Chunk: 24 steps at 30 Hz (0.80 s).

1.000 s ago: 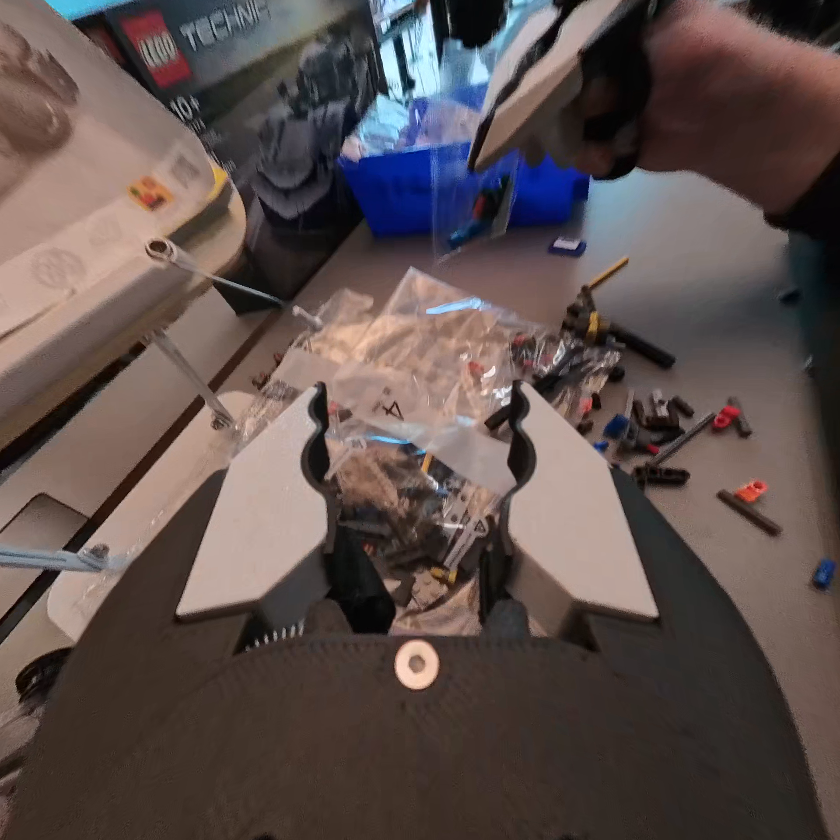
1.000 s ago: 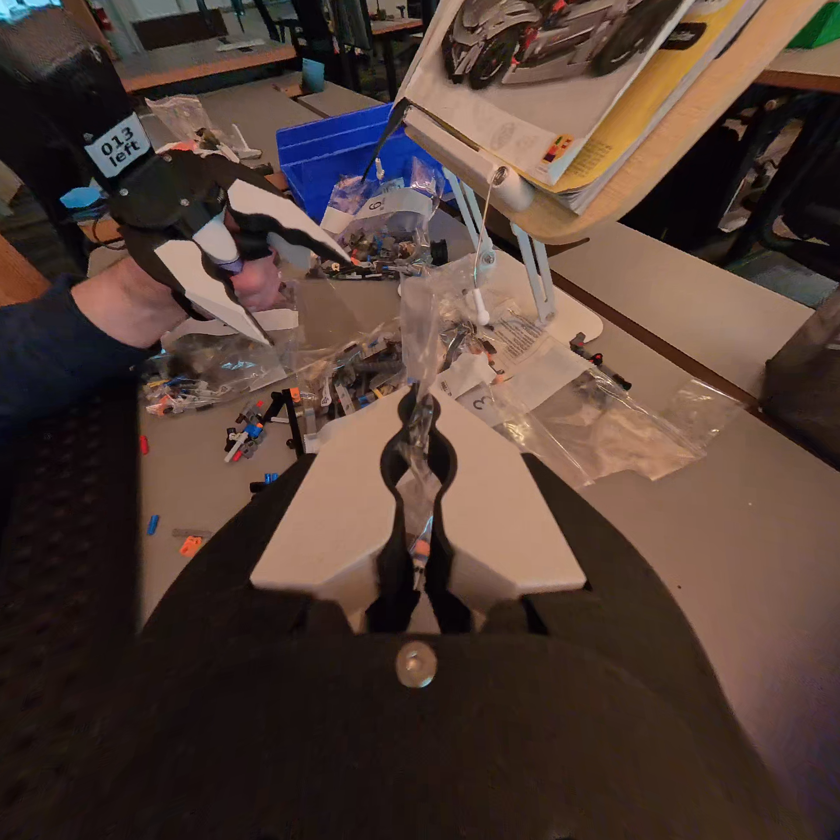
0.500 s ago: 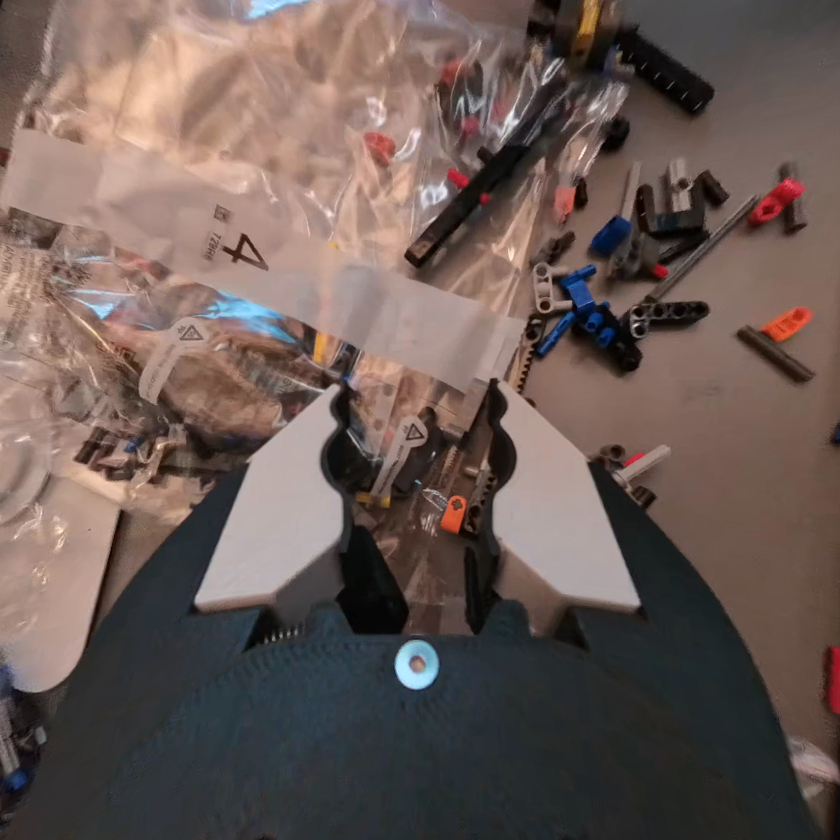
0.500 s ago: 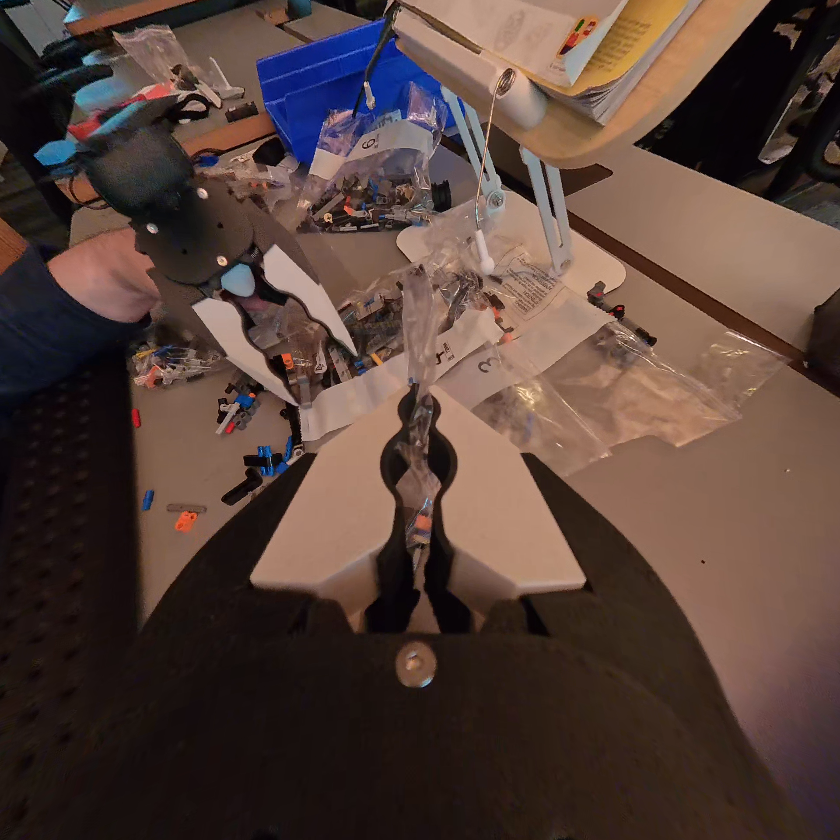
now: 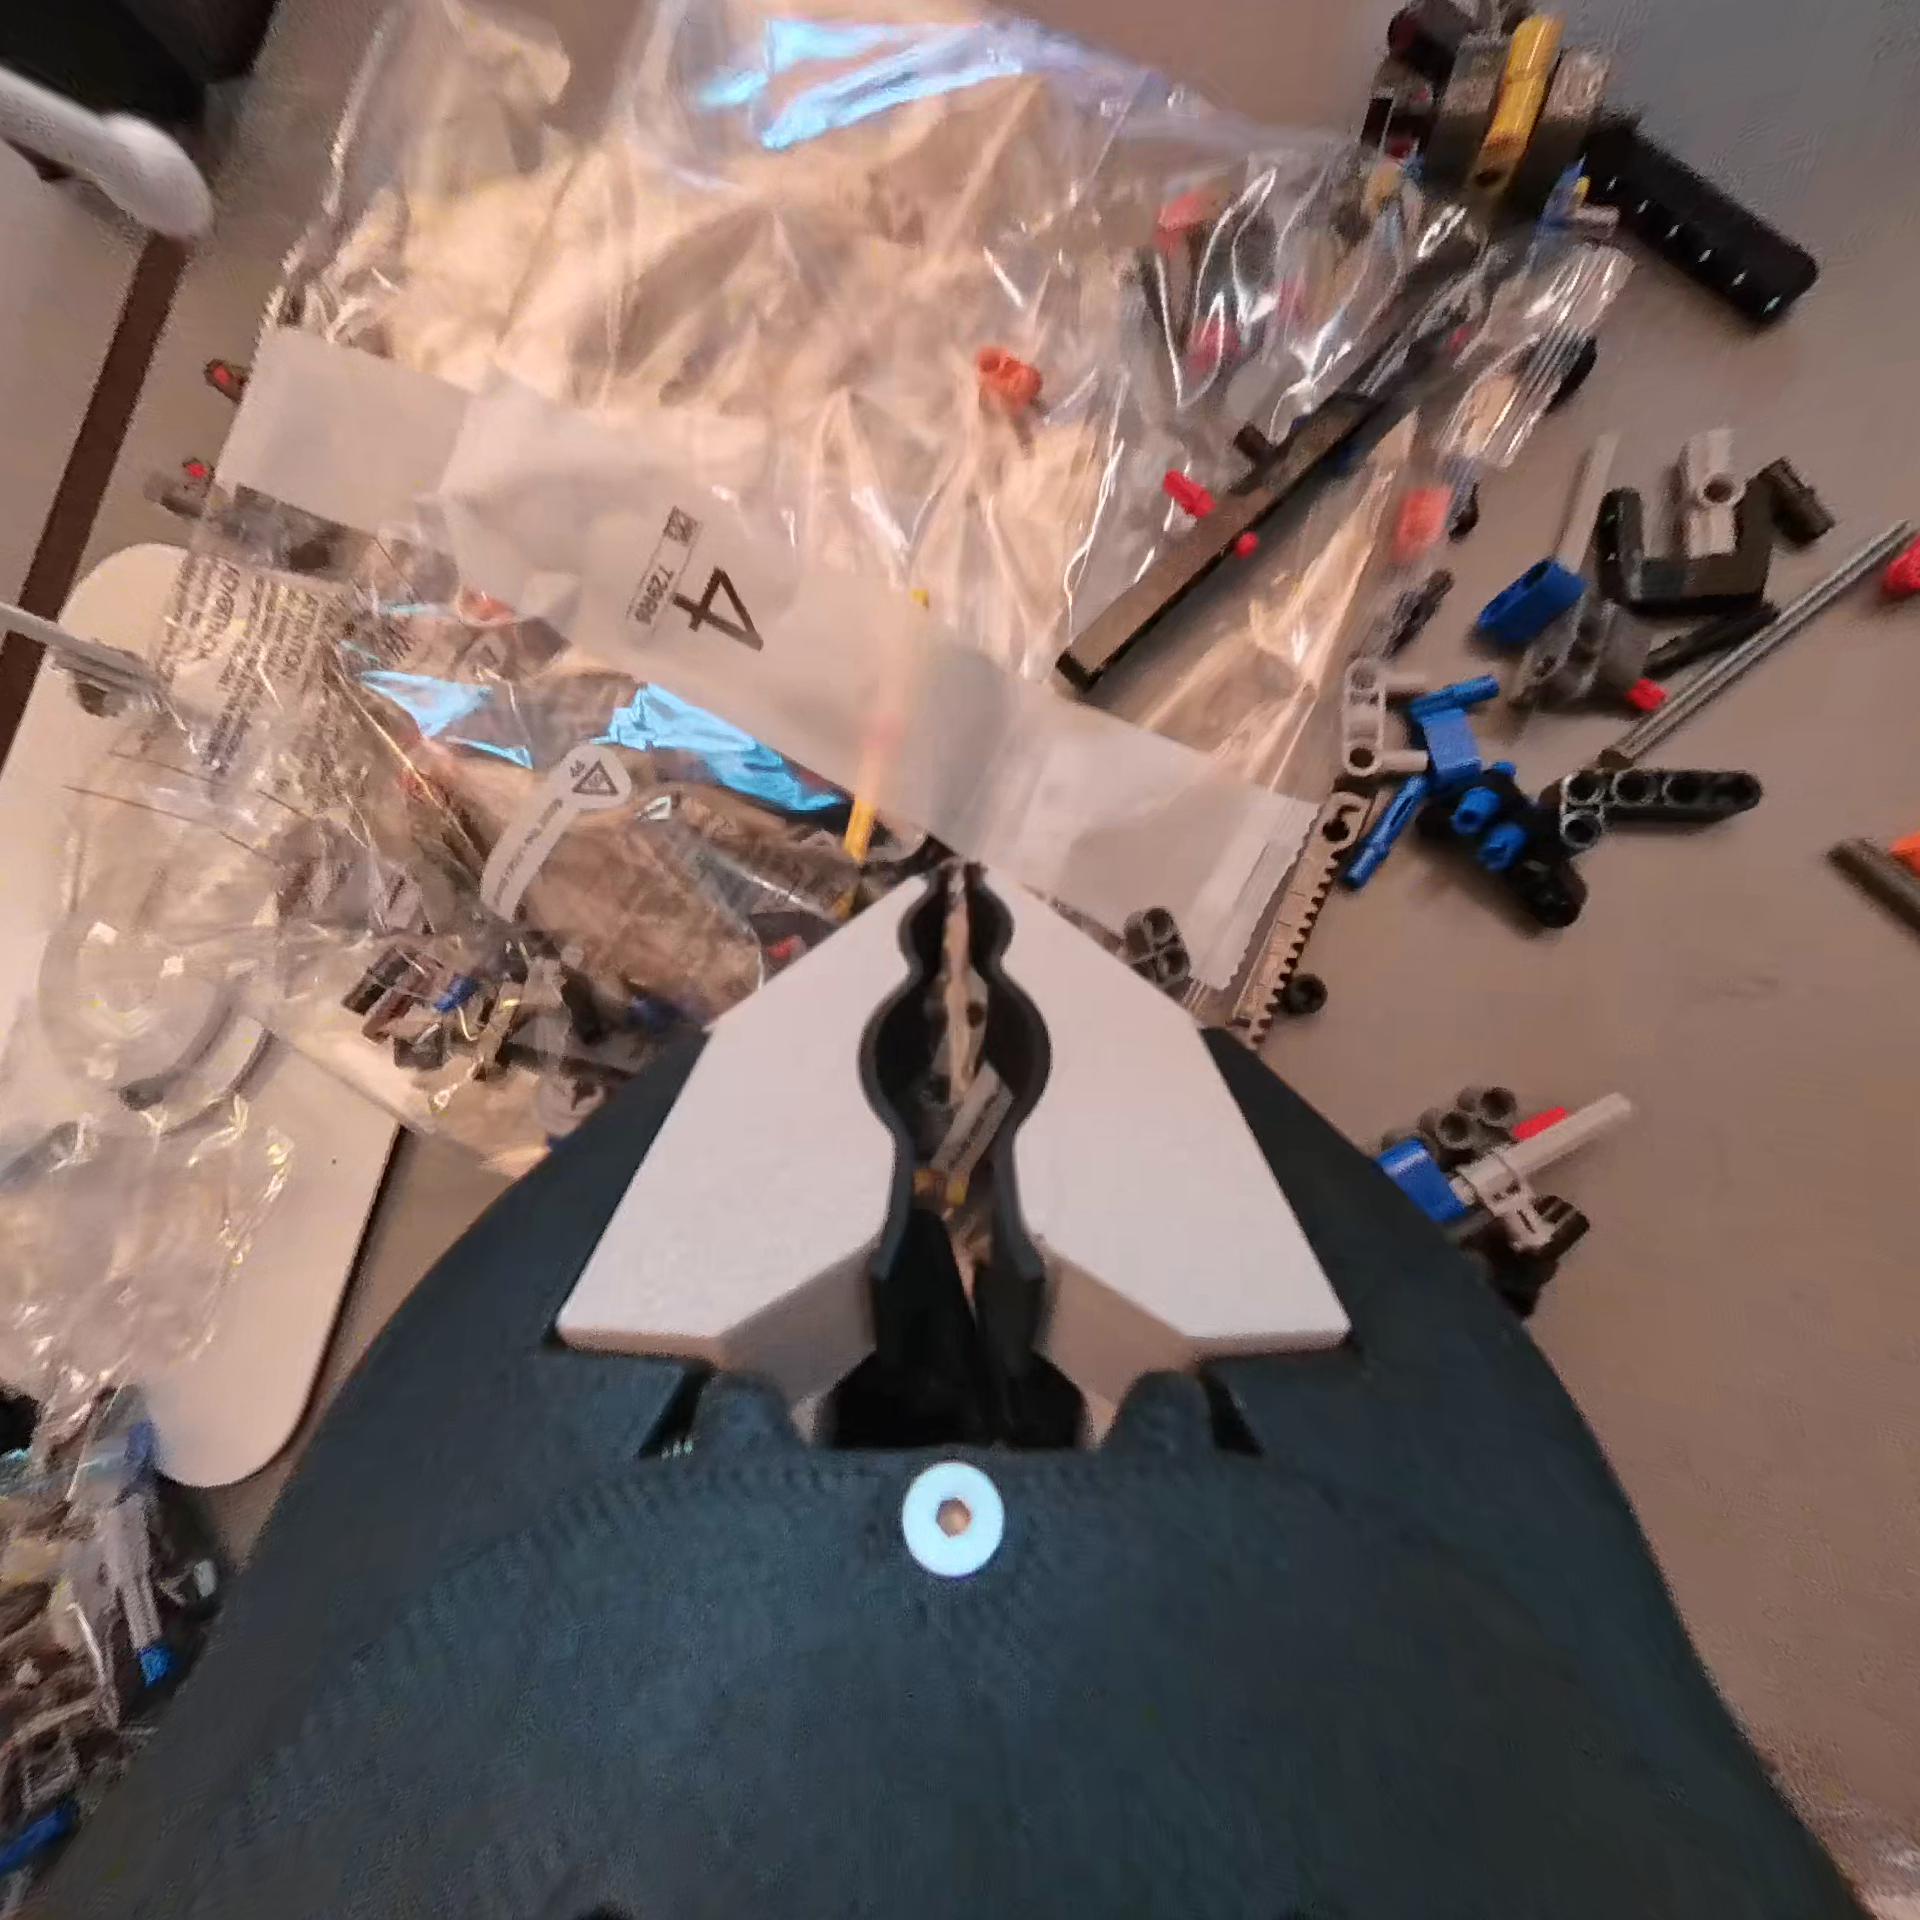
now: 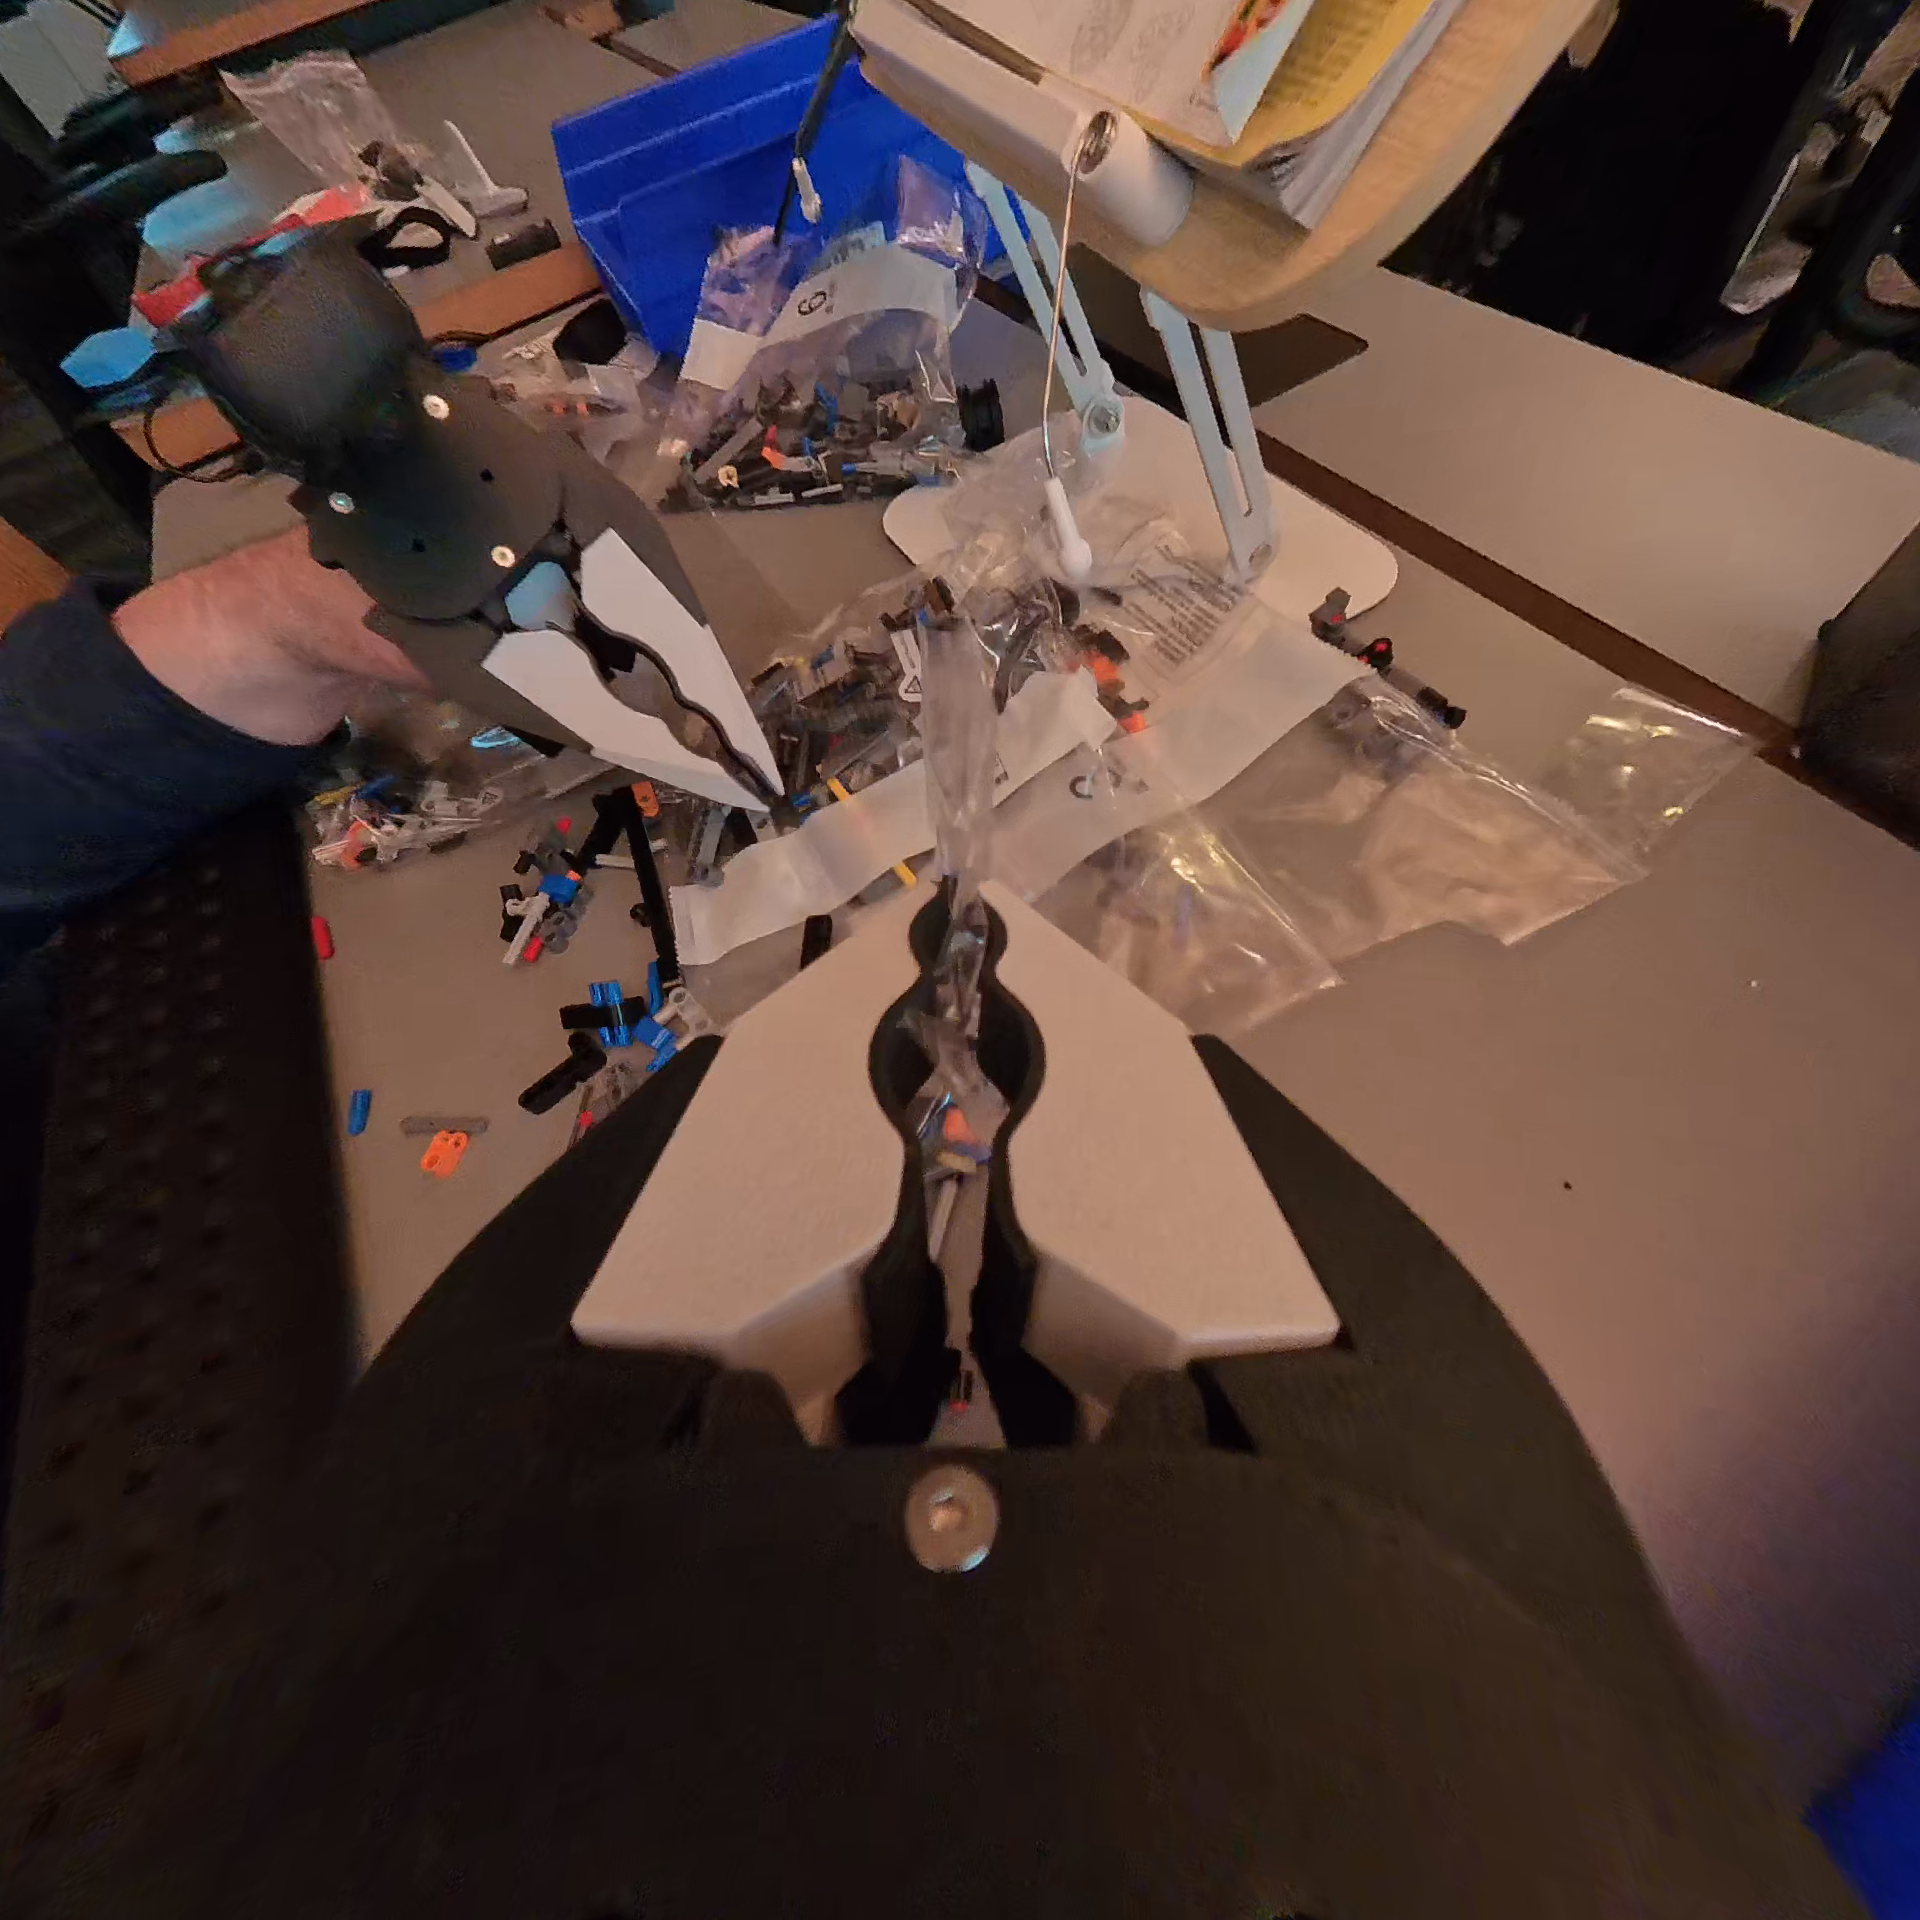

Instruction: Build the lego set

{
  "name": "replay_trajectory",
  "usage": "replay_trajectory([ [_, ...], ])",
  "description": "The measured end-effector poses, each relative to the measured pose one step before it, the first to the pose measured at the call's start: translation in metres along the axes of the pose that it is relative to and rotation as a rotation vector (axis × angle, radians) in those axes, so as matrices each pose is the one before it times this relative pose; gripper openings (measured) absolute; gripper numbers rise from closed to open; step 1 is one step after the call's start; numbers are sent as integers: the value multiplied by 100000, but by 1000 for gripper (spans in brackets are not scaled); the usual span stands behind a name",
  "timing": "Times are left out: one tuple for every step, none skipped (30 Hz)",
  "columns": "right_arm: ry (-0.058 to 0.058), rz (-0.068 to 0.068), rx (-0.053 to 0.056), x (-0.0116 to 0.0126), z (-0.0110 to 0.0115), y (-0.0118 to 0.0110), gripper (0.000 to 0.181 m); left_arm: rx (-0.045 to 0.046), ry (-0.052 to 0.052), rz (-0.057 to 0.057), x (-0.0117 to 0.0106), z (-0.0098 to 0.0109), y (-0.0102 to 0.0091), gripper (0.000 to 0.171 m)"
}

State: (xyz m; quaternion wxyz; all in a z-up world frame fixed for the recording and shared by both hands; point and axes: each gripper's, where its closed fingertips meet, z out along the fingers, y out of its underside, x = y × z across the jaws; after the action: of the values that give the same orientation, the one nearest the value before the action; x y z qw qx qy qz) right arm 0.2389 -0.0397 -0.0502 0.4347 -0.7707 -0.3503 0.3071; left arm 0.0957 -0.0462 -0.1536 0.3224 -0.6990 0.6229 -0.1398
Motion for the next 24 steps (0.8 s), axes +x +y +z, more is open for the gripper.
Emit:
replay_trajectory([
  [-143, 446, -341, 65, -41, 90, 0, 818, 75, 1416, 227, -63, -491, 9],
  [-205, 203, 127, 51, -38, 21, 0, 1746, 1236, 2270, 544, -3, -788, 16],
  [-122, 221, 420, 53, -22, -17, 0, 2439, 1218, 2448, 633, 111, -1045, 20],
  [-400, 423, 128, 23, 24, 20, 0, 1264, 1141, 2459, 603, 394, -967, 23],
  [-450, 334, -173, -13, 58, 77, 0, -1734, 1243, 2621, 569, 712, -555, 28],
  [-208, 128, -190, 20, 84, 80, 0, -4094, 688, 3177, 439, 880, -125, 30],
  [-202, 162, -307, 22, 117, 98, 0, -4553, 629, 3167, 368, 928, 67, 30],
  [-313, 295, -540, 32, 115, 138, 0, -4141, 1588, 1845, 415, 939, 137, 30],
  [-184, 220, -477, 37, 106, 127, 0, -2458, 1847, -580, 319, 866, 32, 26],
  [-155, 95, -271, 32, 79, 89, 0, 1706, 1649, -1736, 115, 342, -486, 16],
  [-211, 86, -124, 18, 47, 34, 0, 163, 185, -320, -64, 127, -102, 14],
  [-213, 79, 49, -1, 25, -14, 0, -799, -1452, 602, -232, -3, 133, 11],
  [-221, -23, 145, -22, -15, -32, 0, -86, -783, 316, -89, -109, 101, 8],
  [-135, -206, 192, -38, -38, -73, 0, 1883, 1150, 190, 218, -269, -122, 7],
  [-41, -281, 286, -37, -69, -86, 0, 1920, 2713, -980, 405, -401, -133, 7],
  [-34, -218, 527, -28, -92, -115, 0, 857, 900, -1049, 163, -501, 0, 7],
  [-106, -89, 670, -24, -109, -116, 0, 314, 468, -246, 203, -575, 32, 7],
  [-162, 106, 587, -18, -110, -69, 0, 668, 4397, 725, 955, -589, -53, 7],
  [-103, 206, 563, 12, -115, -60, 0, 122, 8157, 1536, 1664, -514, 11, 7],
  [-59, 212, 527, 26, -113, -60, 0, -1138, 6692, 2227, 1546, -309, 219, 8],
  [-8, 162, 471, 28, -97, -49, 0, -1655, 3527, 1659, 1032, -121, 287, 8],
  [2, 114, 424, 13, -88, -44, 0, 206, 4930, 519, 1122, -25, 16, 8],
  [-91, 101, 345, -1, -73, -42, 0, 1696, 4390, -638, 839, 53, -198, 10],
  [-106, 36, 242, -7, -52, -39, 0, 1286, -441, -1211, -129, 32, -159, 20],
])
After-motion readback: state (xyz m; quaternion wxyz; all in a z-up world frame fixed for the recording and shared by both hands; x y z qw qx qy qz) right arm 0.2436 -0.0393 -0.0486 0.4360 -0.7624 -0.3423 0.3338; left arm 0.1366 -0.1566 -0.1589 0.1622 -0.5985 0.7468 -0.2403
